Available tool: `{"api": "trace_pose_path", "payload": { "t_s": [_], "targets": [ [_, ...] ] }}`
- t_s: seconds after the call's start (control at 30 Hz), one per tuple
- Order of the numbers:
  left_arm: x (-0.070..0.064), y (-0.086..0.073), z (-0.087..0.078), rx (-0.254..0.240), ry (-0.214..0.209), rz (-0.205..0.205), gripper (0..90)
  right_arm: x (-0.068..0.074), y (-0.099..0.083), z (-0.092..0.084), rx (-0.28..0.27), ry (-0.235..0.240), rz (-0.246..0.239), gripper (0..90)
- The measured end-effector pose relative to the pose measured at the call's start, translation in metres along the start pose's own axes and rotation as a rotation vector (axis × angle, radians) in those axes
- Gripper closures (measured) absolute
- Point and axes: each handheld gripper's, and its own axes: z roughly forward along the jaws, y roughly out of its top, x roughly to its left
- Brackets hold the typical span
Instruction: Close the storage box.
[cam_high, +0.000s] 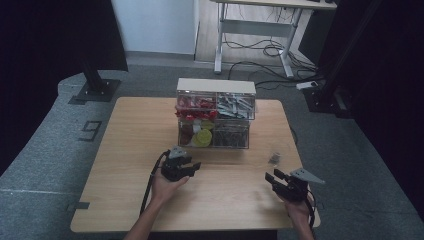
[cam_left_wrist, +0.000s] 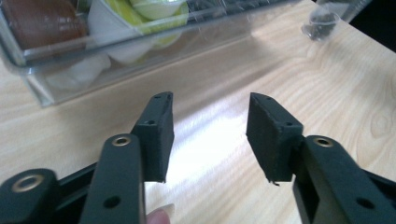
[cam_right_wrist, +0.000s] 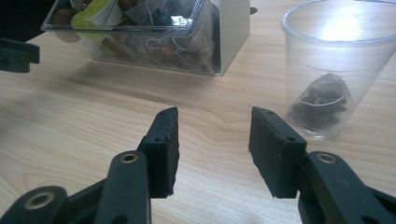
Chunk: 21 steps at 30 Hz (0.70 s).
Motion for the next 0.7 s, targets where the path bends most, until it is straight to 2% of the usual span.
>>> {"api": "trace_pose_path", "payload": {
  "t_s": [0.17,0.3,0.7],
  "targets": [
    [-0.002,-0.013,-0.011,0.000,-0.002,0.001,45.3,0.004,-0.004,0.000,0.010,0.003,-0.013,47.3],
    [-0.003,-0.031,-0.024,0.005,0.008,0.008,41.8,0.006,-0.008,0.001,0.026,0.006,-0.021,45.0],
    [0.000,-0.062,-0.046,-0.006,0.036,-0.020,40.7,0.008,-0.023,-0.005,0.063,0.011,-0.021,42.9]
  ]
}}
